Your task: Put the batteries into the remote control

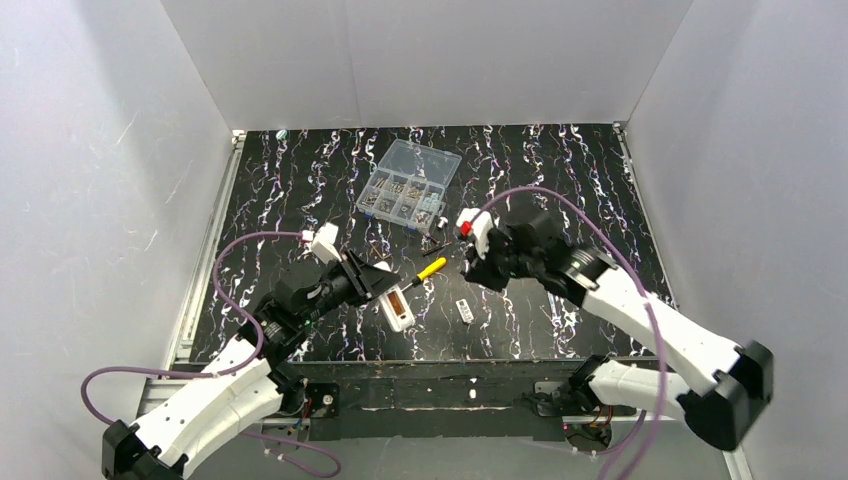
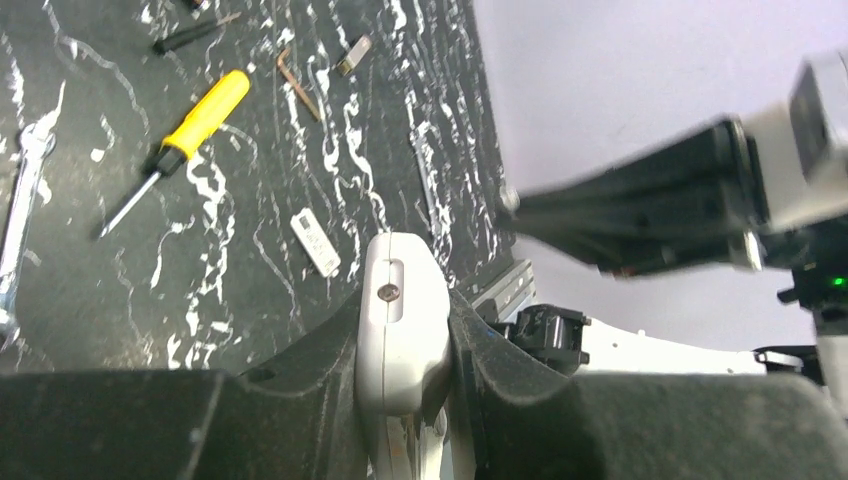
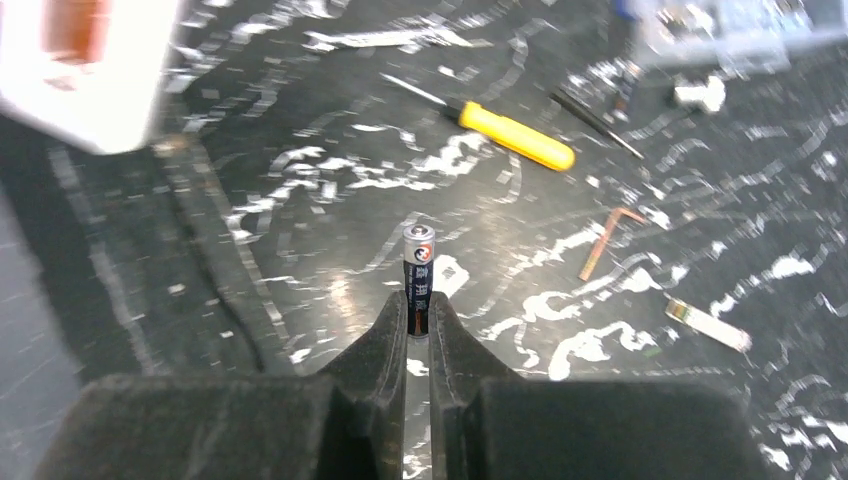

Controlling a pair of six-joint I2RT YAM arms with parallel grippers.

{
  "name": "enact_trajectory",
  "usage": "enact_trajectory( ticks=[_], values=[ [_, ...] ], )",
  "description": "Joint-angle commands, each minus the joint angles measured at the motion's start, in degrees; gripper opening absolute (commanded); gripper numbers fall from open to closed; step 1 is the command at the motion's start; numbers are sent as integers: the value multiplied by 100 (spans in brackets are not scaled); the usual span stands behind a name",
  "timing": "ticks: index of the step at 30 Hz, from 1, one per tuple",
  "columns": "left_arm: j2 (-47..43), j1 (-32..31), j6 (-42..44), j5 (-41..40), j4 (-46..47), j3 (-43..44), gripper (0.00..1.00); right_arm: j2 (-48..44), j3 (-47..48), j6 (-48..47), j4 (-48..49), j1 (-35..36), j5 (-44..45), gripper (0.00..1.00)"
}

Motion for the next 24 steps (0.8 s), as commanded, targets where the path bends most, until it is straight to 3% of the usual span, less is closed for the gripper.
enact_trajectory(
  ticks=[1, 5, 12, 17, 24],
  values=[
    [175, 37, 229, -131, 1493, -36, 0, -920, -229, 217, 537, 157, -1185, 1],
    [471, 29, 351, -112, 2377, -68, 0, -1659, -449, -100, 752, 208, -1930, 1],
    [1056, 31, 617, 49, 3581, 68, 0, -2845, -1108, -823, 1469, 250, -2496, 1],
    [1184, 31, 772, 24, 3782, 81, 0, -3071, -1222, -1114, 1507, 253, -2692, 1],
    [1515, 33, 1042, 631, 4989, -50, 0, -3085, -1263, -1216, 1583, 257, -2684, 1]
  ],
)
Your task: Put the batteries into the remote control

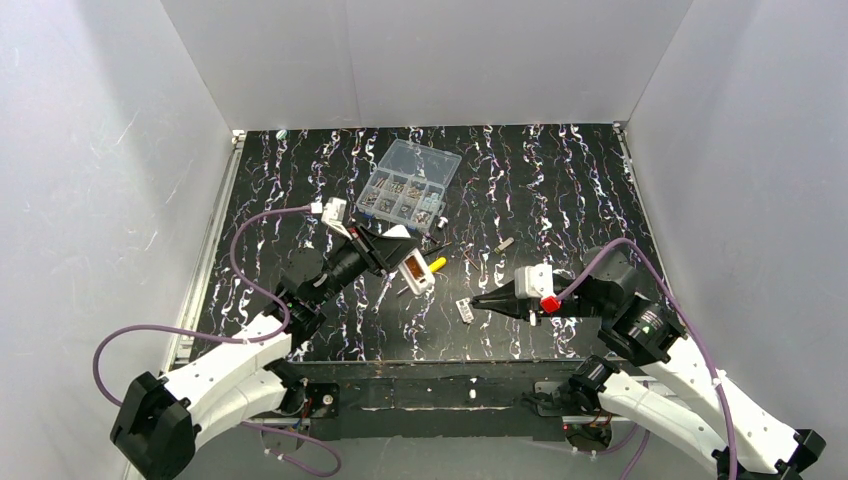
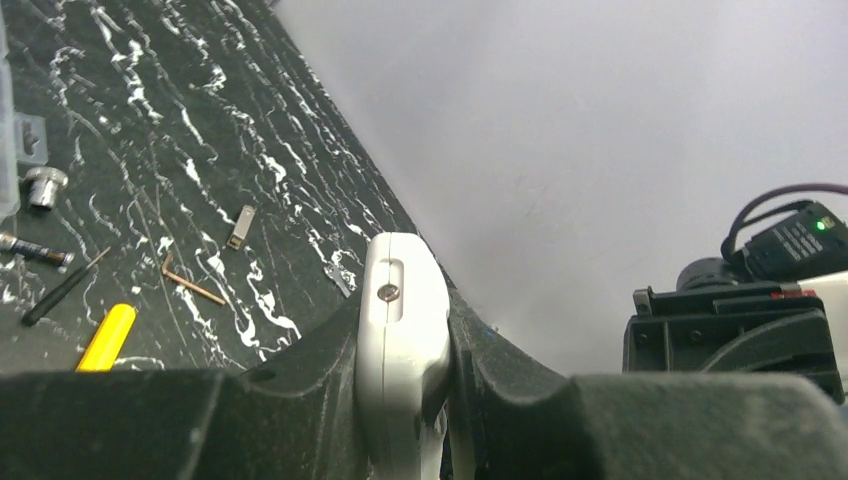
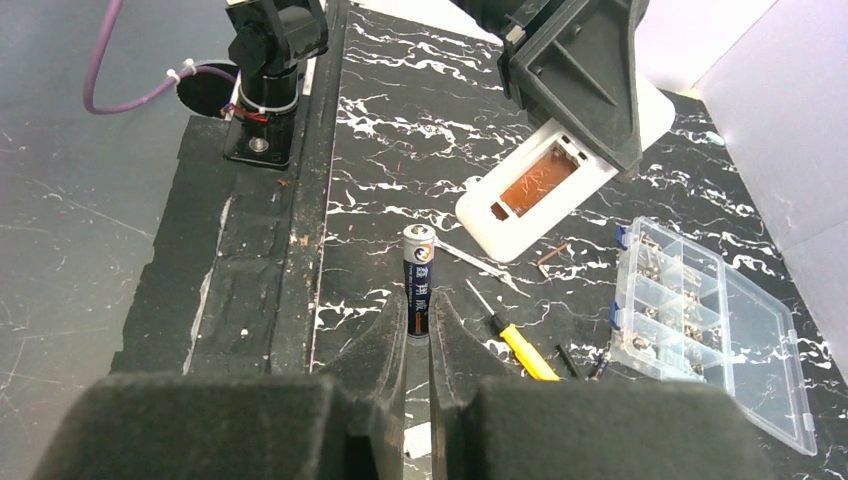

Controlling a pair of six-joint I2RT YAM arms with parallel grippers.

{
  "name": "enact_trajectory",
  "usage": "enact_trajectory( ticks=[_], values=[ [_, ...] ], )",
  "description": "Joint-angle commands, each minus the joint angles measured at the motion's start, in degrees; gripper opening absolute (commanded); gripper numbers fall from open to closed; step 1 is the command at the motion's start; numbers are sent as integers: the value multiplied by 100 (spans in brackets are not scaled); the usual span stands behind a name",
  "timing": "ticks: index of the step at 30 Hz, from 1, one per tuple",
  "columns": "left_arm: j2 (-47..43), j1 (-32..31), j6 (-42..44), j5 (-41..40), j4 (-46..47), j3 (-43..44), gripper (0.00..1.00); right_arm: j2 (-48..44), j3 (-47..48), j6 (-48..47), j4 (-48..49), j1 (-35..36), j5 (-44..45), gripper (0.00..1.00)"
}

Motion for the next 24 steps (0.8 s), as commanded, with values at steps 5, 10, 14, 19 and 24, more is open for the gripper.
enact_trajectory(
  ticks=[5, 10, 14, 19, 24],
  values=[
    [186, 28, 729, 1146, 1746, 31, 0, 24, -51, -22, 423, 27, 38, 1],
    [198, 25, 1328, 2163, 1932, 188, 0, 10, -124, 254, 640, 26, 213, 1],
    [52, -19, 1868, 2716, 1942, 220, 0, -12, -194, 405, 772, 27, 252, 1],
    [-146, -30, 2344, 2975, 1784, 170, 0, 5, -255, 515, 851, 28, 362, 1],
    [-211, -51, 2553, 3067, 1710, 126, 0, 50, -302, 634, 916, 21, 482, 1]
  ],
)
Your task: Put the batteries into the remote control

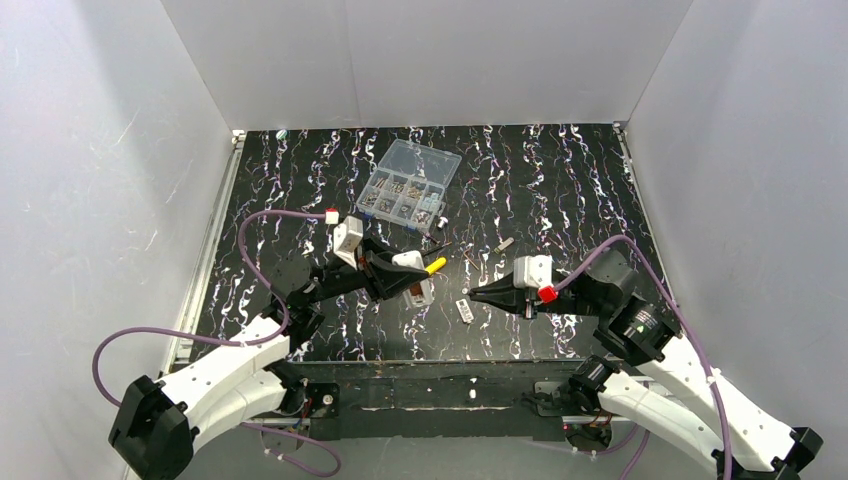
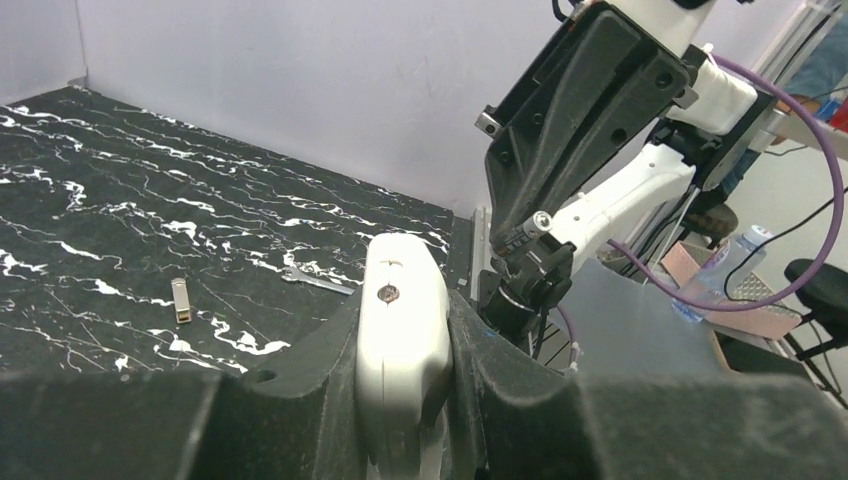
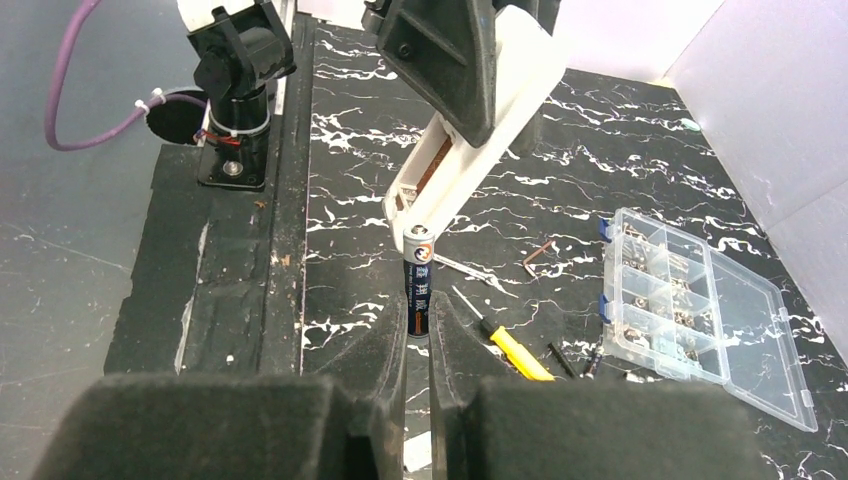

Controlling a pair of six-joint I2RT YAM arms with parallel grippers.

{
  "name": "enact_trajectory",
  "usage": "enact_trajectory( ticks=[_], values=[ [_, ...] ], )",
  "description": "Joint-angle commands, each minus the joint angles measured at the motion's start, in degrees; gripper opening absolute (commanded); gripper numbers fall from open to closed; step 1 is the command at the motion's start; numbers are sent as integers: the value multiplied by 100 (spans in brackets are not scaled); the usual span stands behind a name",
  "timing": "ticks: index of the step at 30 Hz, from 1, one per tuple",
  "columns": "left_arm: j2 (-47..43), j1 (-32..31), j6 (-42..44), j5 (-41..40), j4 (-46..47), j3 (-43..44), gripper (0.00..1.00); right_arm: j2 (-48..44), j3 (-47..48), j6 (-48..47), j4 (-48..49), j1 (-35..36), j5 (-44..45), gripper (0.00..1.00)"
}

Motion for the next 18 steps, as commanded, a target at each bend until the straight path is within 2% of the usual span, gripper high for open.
enact_trajectory(
  ticks=[1, 4, 6, 8, 10, 12, 15, 18],
  values=[
    [-190, -32, 389, 351, 512, 125, 0, 49, -134, 281, 431, 31, 237, 1],
    [-194, -34, 150, -195, 352, 100, 0, 90, -265, 744, 812, 22, 535, 1],
    [-180, -35, -311, -1056, 269, 18, 0, 206, -331, 1186, 1071, 31, 830, 1],
    [-138, -28, -1066, -2252, 125, -123, 0, 371, -287, 1459, 1179, 27, 1025, 1],
    [-187, -30, -2058, -3362, -441, -218, 0, 519, -241, 1705, 1313, 32, 1084, 1],
    [-352, -39, -2757, -4101, -1405, -157, 0, 655, -243, 2014, 1593, 55, 1172, 1],
    [-605, -45, -3055, -4487, -2663, 108, 0, 917, -159, 2383, 1888, 99, 1393, 1],
    [-732, -54, -3439, -4817, -3101, 173, 0, 1294, 84, 2658, 1995, 217, 1683, 1]
  ],
)
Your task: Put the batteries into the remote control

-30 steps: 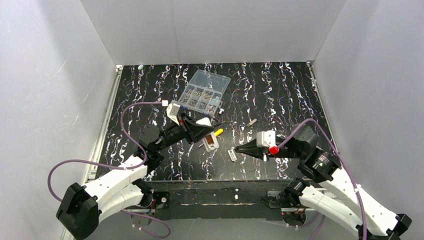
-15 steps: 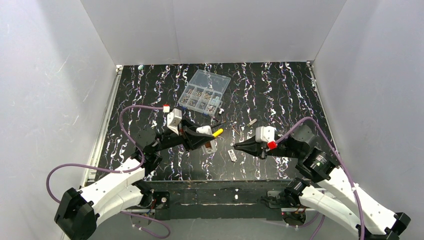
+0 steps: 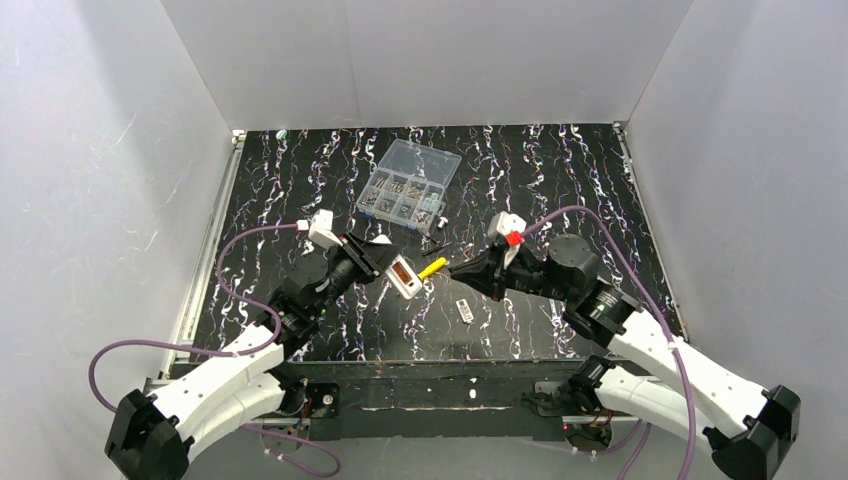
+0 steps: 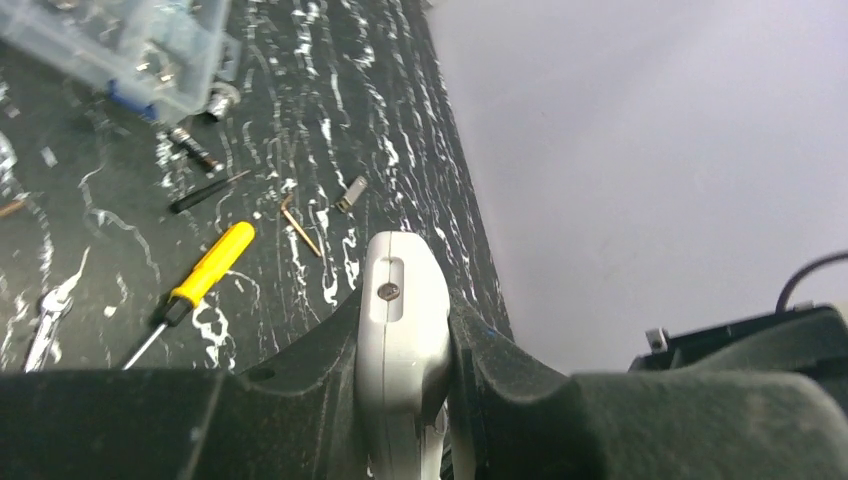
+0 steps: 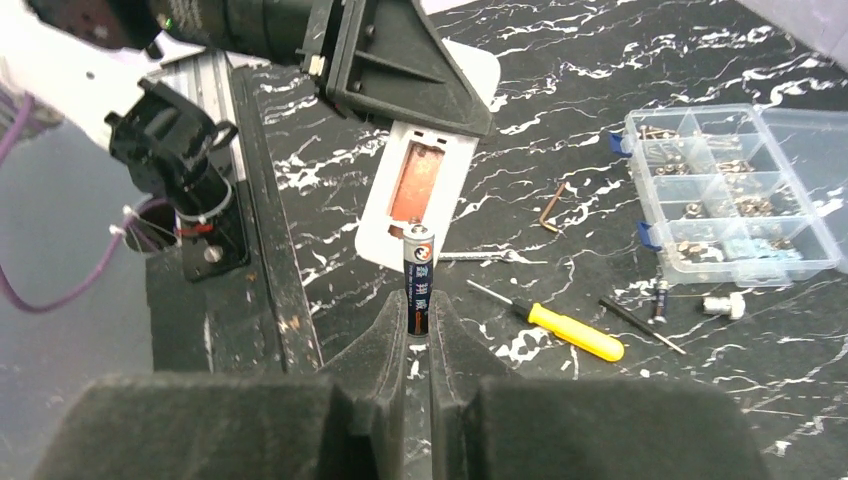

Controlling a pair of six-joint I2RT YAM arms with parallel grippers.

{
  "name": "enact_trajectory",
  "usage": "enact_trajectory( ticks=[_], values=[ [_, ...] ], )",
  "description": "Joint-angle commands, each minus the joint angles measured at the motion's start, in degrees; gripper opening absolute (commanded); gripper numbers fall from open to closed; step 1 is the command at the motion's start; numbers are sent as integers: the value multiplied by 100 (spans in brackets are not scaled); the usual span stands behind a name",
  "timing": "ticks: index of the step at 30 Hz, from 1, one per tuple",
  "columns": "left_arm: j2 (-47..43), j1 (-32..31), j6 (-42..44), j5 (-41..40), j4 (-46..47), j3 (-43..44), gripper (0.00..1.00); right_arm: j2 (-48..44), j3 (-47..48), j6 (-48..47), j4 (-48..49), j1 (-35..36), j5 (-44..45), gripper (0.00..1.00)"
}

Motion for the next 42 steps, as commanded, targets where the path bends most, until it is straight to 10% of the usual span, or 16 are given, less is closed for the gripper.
enact_trajectory(
  ticks=[1, 18, 42],
  values=[
    [-377, -26, -1061, -1141, -810, 326, 0, 462, 456, 671, 721, 201, 581, 1],
    [-197, -94, -1903, -878, -698, 331, 0, 2489, 1557, 984, 897, 1159, 1726, 1],
    [-179, -169, -1787, -704, -406, 289, 0, 2851, 1583, 738, 185, 1398, 1963, 8]
  ],
)
